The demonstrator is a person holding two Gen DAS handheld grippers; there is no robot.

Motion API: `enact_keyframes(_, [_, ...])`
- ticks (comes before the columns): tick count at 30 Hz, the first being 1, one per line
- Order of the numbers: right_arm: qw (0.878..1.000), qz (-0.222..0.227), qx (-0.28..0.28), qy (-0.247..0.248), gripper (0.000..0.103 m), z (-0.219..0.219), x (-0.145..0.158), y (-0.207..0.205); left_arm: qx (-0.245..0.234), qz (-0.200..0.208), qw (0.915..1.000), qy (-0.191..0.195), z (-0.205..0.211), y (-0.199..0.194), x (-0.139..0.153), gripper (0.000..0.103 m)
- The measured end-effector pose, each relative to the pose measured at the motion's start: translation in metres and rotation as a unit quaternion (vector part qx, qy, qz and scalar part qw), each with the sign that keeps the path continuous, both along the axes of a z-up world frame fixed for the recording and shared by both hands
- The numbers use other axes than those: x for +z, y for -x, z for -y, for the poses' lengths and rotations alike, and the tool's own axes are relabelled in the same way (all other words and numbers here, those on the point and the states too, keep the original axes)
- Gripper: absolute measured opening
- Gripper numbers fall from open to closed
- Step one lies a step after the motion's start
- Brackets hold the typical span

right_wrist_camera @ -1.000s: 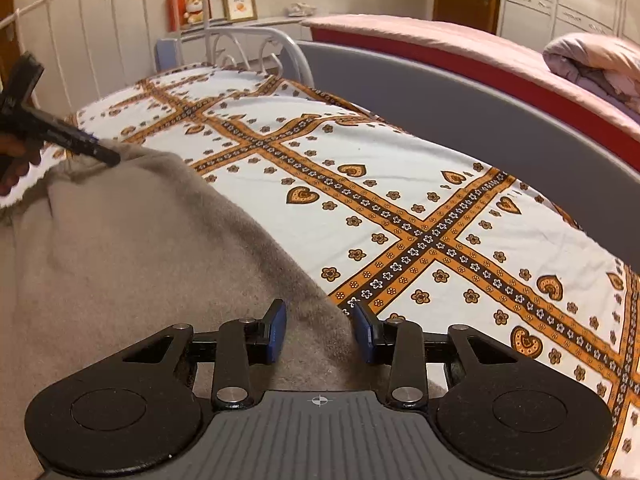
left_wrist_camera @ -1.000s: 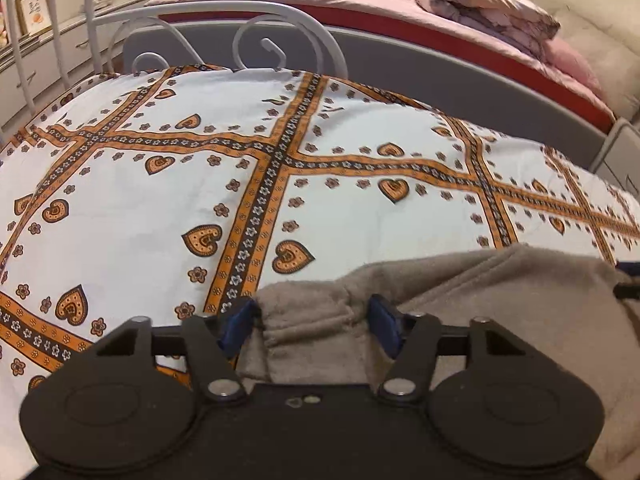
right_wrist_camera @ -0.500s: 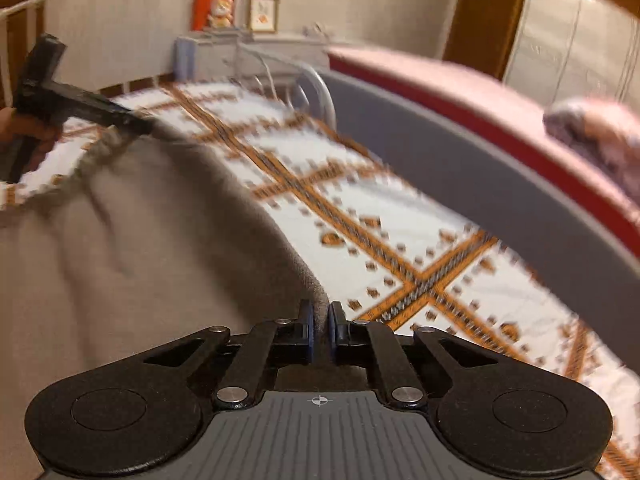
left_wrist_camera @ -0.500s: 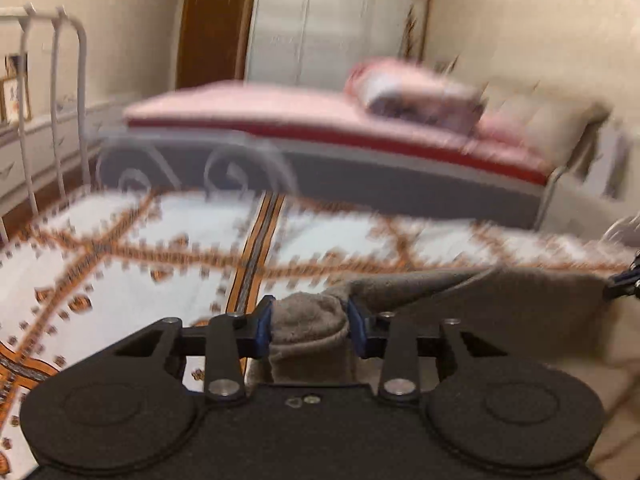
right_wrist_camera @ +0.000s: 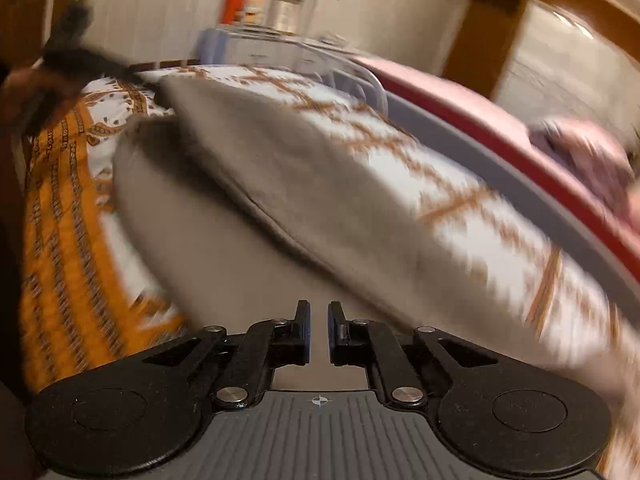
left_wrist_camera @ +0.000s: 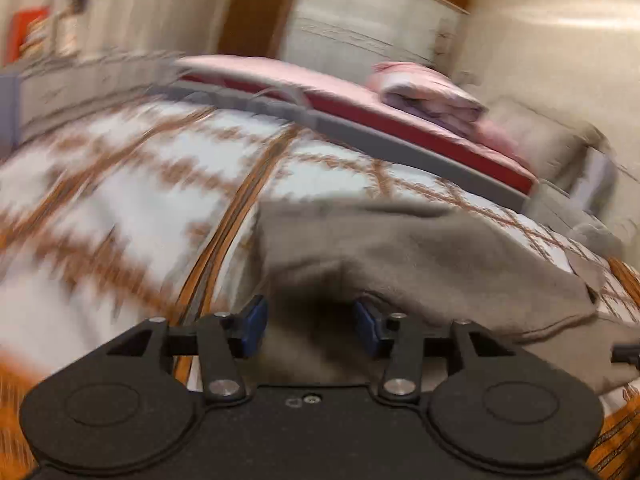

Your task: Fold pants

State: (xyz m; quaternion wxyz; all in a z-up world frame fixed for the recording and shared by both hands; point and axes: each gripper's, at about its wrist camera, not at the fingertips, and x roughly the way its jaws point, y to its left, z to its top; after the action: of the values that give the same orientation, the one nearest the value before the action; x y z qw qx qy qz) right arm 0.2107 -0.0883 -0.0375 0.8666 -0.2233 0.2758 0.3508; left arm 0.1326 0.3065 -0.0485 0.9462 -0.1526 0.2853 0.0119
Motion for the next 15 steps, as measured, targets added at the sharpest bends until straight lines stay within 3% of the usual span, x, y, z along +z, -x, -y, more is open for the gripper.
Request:
enact_keyframes(3, [0.997, -0.032, -0.054, -0.046, 0.008, 0.019, -0.008, 0.014, 0.052, 0.012, 0.9971, 0.054, 0.002, 0.015, 0.004, 0.042])
enact_keyframes(5, [0.992, -0.039, -0.088, -0.079, 0.012, 0.026, -0.004, 0.013, 0.063, 0.015, 0.9938, 0.090, 0.004, 0.016, 0.009, 0.053])
enact_keyframes(8, [0.980, -0.055, -0.132, -0.135, 0.054, 0.035, 0.006, -0.005, 0.058, 0.015, 0.9911, 0.119, 0.008, 0.004, 0.014, 0.052])
enact_keyframes(9, [0.975, -0.062, -0.147, -0.157, 0.058, 0.038, 0.009, -0.011, 0.063, 0.006, 0.9898, 0.128, 0.006, -0.003, 0.013, 0.050])
enact_keyframes(15, [0.934, -0.136, -0.216, -0.249, 0.057, 0.054, 0.003, -0.060, 0.079, -0.020, 0.9772, 0.196, -0.008, -0.024, -0.010, 0.044])
